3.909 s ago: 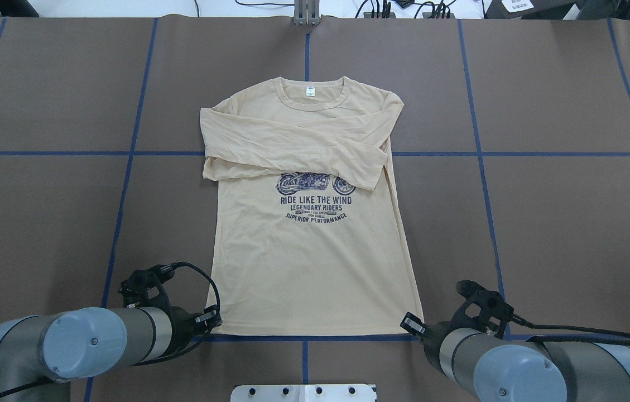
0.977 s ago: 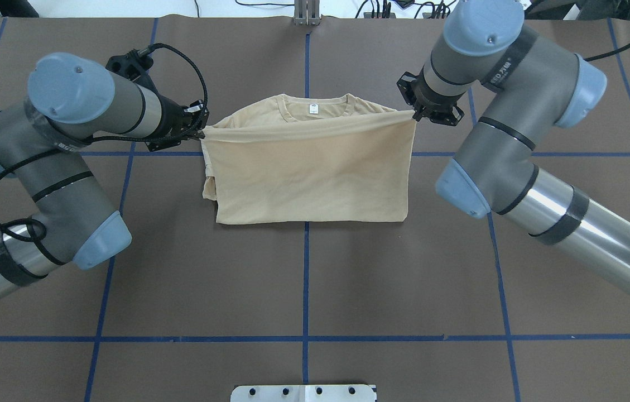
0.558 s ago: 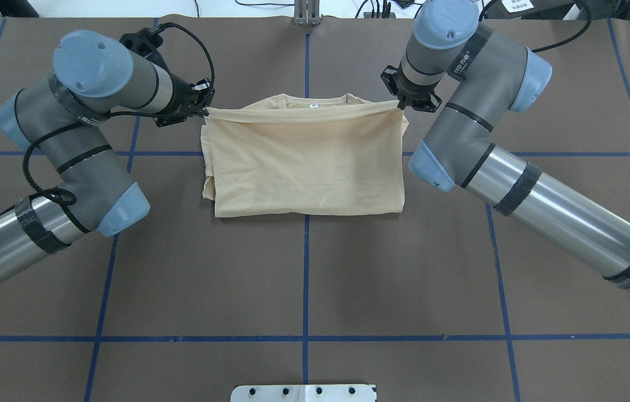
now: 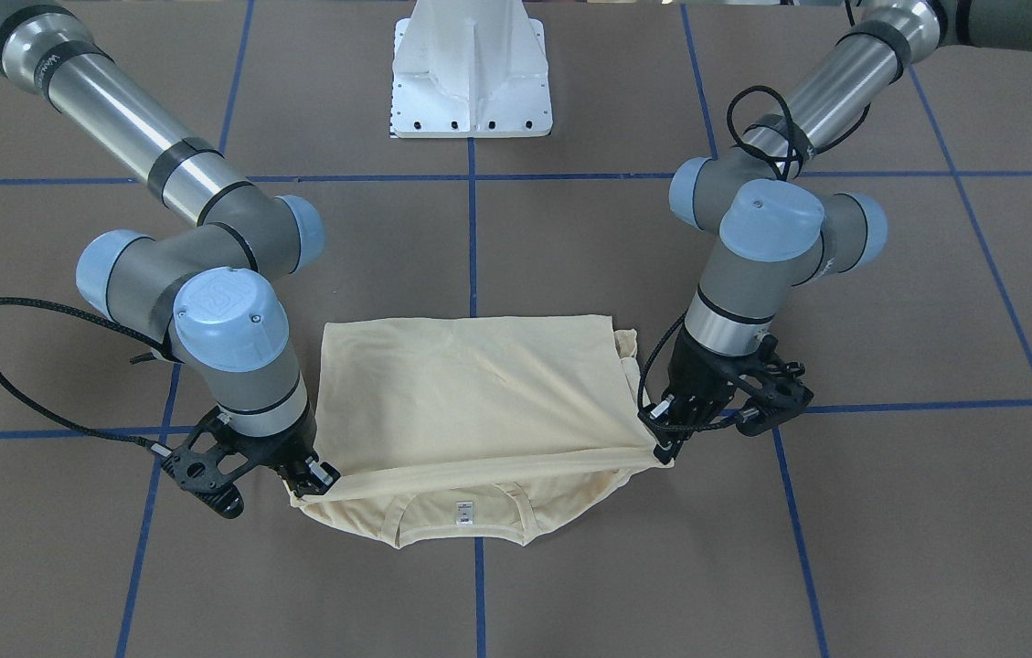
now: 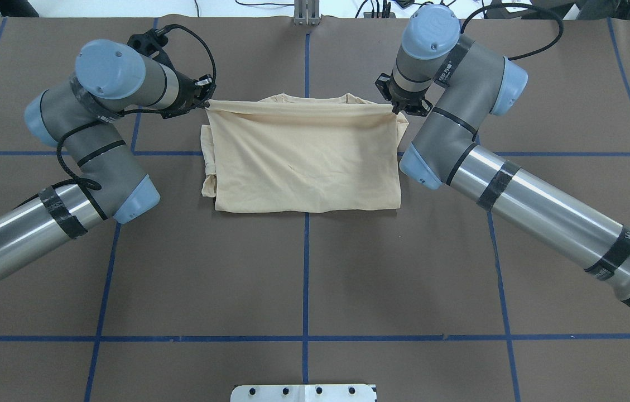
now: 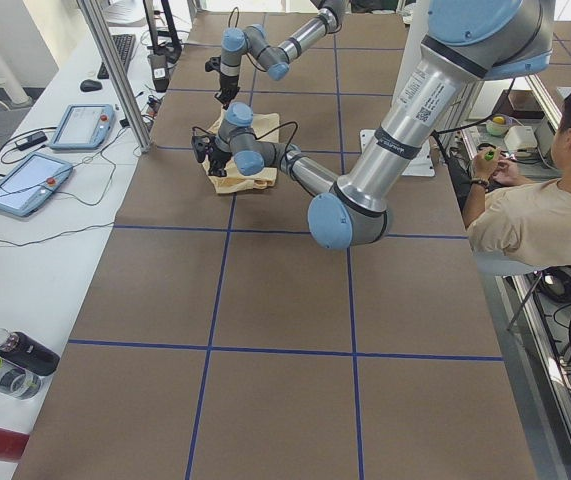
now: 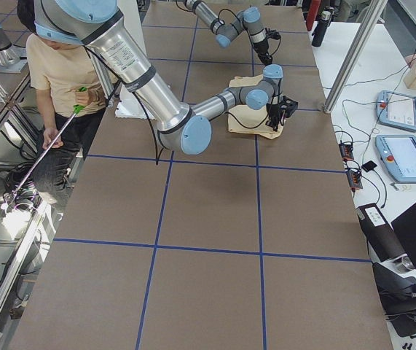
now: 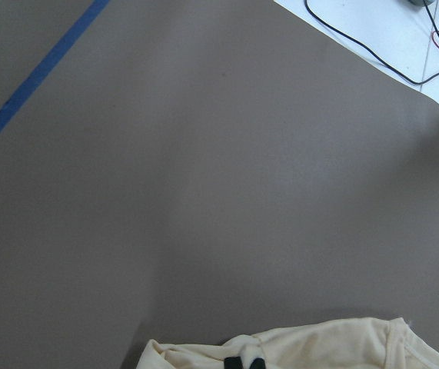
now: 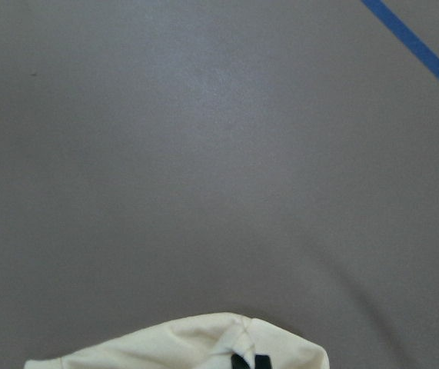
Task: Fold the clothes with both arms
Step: 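Lay the hem down near the collar and open both grippers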
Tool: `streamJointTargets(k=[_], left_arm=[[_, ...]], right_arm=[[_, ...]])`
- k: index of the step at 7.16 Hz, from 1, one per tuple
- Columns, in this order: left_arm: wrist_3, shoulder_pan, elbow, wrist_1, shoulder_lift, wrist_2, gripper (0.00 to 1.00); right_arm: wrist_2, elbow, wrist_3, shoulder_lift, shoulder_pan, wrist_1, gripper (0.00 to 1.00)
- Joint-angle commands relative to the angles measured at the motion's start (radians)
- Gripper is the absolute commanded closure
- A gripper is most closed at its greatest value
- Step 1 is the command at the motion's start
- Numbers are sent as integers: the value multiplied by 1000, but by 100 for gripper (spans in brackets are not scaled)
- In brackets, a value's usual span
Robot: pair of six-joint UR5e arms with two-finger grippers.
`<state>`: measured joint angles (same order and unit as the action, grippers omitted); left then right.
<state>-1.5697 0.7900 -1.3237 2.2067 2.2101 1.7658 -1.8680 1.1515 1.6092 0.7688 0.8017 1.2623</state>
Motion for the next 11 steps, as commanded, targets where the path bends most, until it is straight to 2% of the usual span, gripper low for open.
streamJointTargets(k=[1,2,3,4,5,6,7,8,9,10,11], left_arm=[[-1,0,24,18,2,-15,100],[-1,-1,47,33,13,-15,100],[-3,-1,82,48,31,-15,99],[-3,-1,83,48,33,-15,98],[-1,-1,92,59,31,-15,88],[-1,-1,103,91,31,-15,86],[5,0,103,94,30,-15,61],[20,5,97,90,31,-14,28],[20,8,86,91,20,-14,22],[20,14,16,82,-2,-6,0],[22,14,-82,82,-56,-5,0]], right_arm=[[18,-18,0,-2,-10,-11,100],[26,-18,0,-3,-15,-12,93],[41,-24,0,-2,-25,-38,74],[49,-32,1,-5,-27,-40,71],[49,-32,1,-12,-27,-40,64],[49,-32,1,-22,-25,-40,56],[49,-27,3,-28,-22,-41,45],[47,-12,15,-28,-15,-66,25],[44,11,55,-22,-12,-99,24],[40,87,85,-1,-6,-98,24],[40,231,87,100,-4,-95,21]])
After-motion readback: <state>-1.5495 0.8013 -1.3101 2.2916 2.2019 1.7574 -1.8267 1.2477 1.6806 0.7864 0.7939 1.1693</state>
